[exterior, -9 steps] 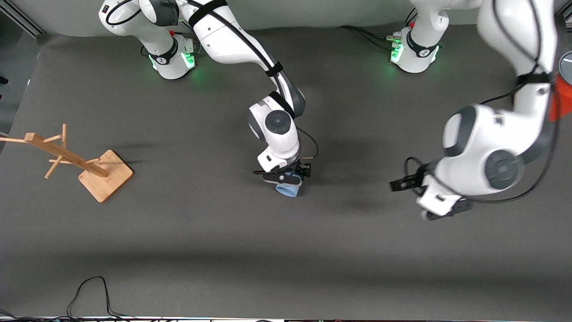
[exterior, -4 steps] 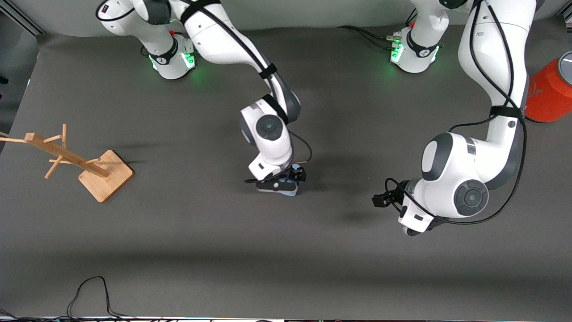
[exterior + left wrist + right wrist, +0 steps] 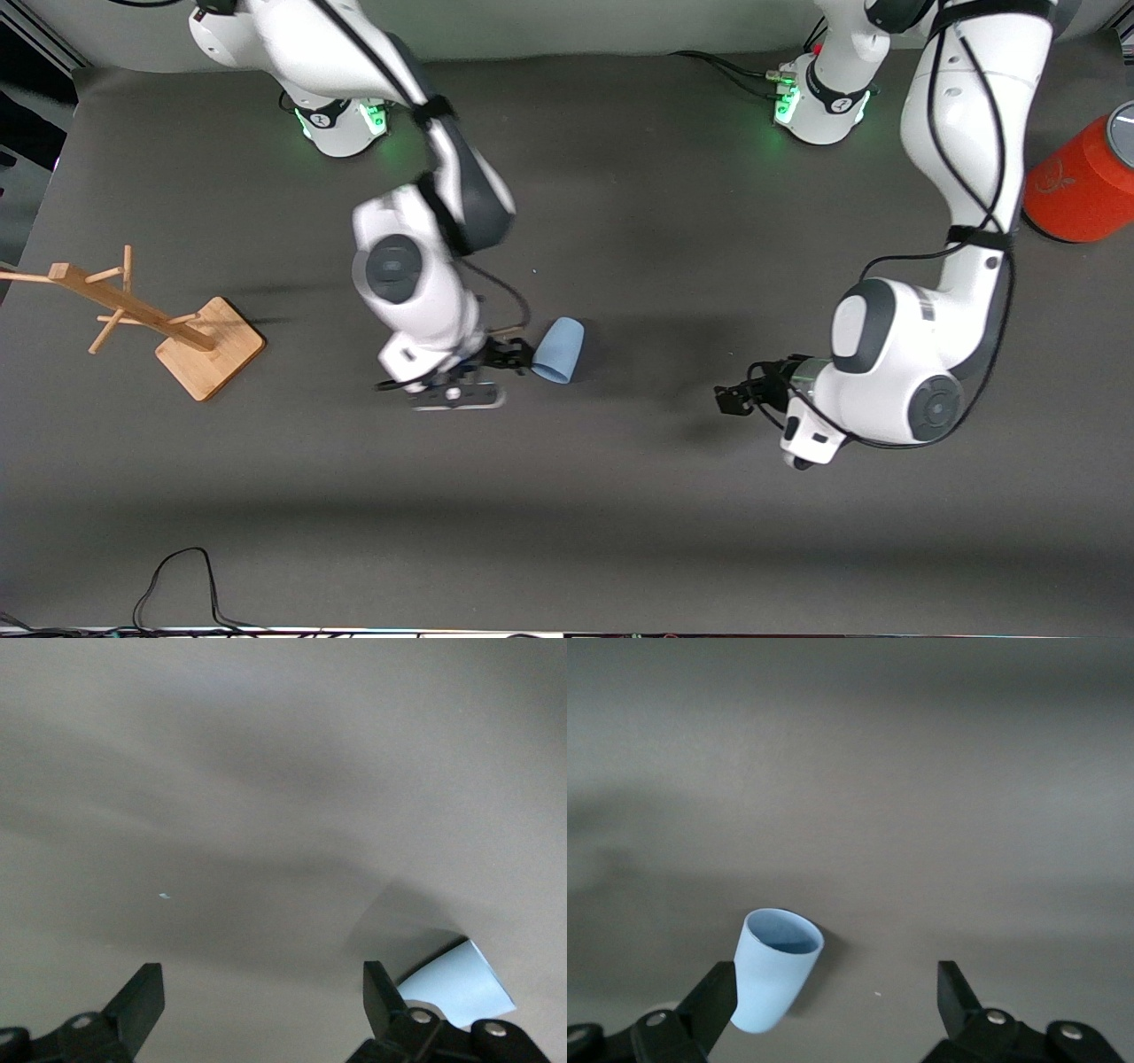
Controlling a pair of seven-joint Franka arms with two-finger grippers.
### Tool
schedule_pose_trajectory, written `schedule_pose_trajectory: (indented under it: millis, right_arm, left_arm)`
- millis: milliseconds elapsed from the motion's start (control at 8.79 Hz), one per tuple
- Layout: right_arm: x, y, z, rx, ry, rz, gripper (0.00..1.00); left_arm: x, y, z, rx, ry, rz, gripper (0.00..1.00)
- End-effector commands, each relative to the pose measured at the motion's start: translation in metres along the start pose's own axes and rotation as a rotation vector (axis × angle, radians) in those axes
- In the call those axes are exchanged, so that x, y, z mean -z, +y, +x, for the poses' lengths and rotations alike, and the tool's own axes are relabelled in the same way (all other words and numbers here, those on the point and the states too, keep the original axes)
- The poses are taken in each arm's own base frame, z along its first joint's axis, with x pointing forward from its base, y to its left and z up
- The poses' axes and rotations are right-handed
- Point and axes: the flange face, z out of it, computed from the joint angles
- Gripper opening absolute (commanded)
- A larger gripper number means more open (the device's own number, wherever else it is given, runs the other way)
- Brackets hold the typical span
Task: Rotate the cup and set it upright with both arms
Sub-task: 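Lay the cup on its side, open the right gripper, withdraw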
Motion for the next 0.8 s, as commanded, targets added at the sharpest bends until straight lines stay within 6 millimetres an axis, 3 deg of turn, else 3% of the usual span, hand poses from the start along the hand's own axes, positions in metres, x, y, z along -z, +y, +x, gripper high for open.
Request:
schedule_pose_trajectory:
  millis: [0,227,341,682]
  right_arm:
    - [0.053,0.064,0.012,0.047,-0.028,0.032,1.00]
    - [0.115,0.144,0.012,-0.014,-0.074,0.049,1.00]
    - [0.139,0.173,0.007,-0.027,-0.080,0.003,1.00]
    - [0.178,0.219,-0.012,-0.068,-0.082,-0.035,1.00]
  left_arm:
    - [-0.043,0.072,-0.037,0.042,0.060,-0.045,1.00]
    - [-0.077,0.120,-0.068,0.050,0.161,-0.148,1.00]
    - [-0.093,0.140,-0.083,0.059,0.215,-0.216,1.00]
    - [-0.137,0.157,-0.101,-0.001,0.274,-0.237,1.00]
